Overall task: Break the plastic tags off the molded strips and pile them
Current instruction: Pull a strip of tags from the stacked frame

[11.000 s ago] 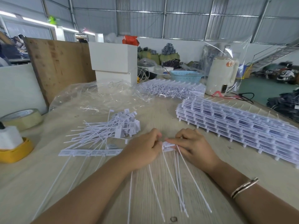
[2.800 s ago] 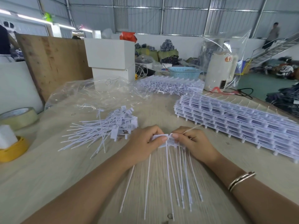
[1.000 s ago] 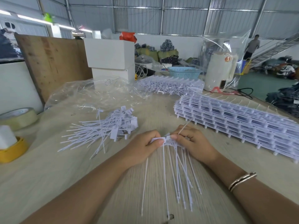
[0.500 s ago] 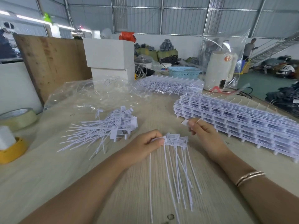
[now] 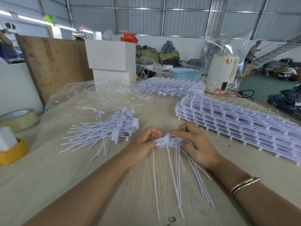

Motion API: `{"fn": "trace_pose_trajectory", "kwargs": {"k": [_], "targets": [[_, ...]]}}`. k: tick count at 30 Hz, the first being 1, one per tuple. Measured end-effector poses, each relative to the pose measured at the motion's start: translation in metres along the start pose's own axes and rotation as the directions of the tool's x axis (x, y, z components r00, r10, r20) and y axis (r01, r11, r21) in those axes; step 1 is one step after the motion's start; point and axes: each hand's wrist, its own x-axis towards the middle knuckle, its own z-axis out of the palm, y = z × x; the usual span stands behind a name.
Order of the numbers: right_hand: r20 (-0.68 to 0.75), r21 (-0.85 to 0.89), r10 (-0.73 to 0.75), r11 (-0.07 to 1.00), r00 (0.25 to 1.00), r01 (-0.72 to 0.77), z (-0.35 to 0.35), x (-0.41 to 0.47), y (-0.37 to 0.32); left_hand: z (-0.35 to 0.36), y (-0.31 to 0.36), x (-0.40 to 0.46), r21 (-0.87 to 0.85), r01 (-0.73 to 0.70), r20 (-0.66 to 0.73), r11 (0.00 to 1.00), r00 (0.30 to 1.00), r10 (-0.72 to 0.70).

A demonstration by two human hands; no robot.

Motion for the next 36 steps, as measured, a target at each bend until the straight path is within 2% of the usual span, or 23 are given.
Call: {"fn": "trace_pose_trajectory", "kwargs": {"k": [5, 8, 10, 15, 20, 23, 26, 28, 30, 36], "targets": [[0.034, -0.242, -0.233, 0.942, 0.972, 0.234, 0.009, 0.002, -0.011, 0.000, -0.001, -0.003, 0.043, -0.061, 0.035, 0.997, 0.998, 0.059], [-0.112, -0.292, -0.343, 0.908, 0.933, 0.299, 0.007, 0.005, -0.010, 0.001, -0.002, -0.003, 0.052, -0.093, 0.048, 0.994, 0.995, 0.090], [-0.166, -0.295, -0.347, 0.911, 0.923, 0.289, 0.004, 0.005, -0.009, 0.002, 0.000, -0.002, 0.071, -0.082, 0.046, 0.994, 0.996, 0.079], [-0.099, -0.232, -0.264, 0.944, 0.959, 0.236, 0.005, 0.003, -0.010, 0.000, -0.001, -0.002, 0.163, -0.147, 0.049, 0.976, 0.989, 0.141], [-0.067, 0.132, -0.056, 0.989, 0.996, 0.065, 0.005, 0.003, -0.014, 0.000, 0.001, -0.002, 0.125, -0.154, 0.037, 0.980, 0.988, 0.150], [-0.085, 0.290, 0.063, 0.956, 0.994, -0.036, 0.004, 0.003, -0.012, 0.000, 0.000, -0.003, 0.088, -0.151, 0.046, 0.985, 0.988, 0.147], [-0.161, 0.423, 0.218, 0.897, 0.963, -0.132, 0.001, 0.004, -0.008, -0.001, -0.002, -0.003, 0.021, -0.122, 0.013, 0.992, 0.993, 0.121], [-0.218, 0.339, 0.193, 0.934, 0.957, -0.111, 0.001, 0.004, -0.005, -0.002, -0.004, -0.002, -0.010, -0.102, -0.024, 0.995, 0.995, 0.101], [-0.234, 0.202, 0.087, 0.979, 0.968, -0.039, 0.003, 0.004, -0.003, -0.003, -0.005, 0.000, -0.040, -0.067, -0.069, 0.997, 0.996, 0.064], [-0.048, -0.028, 0.153, 0.988, 0.987, -0.154, 0.011, 0.006, 0.003, 0.003, -0.006, 0.014, -0.062, 0.032, -0.186, 0.998, 0.982, -0.043]]}}
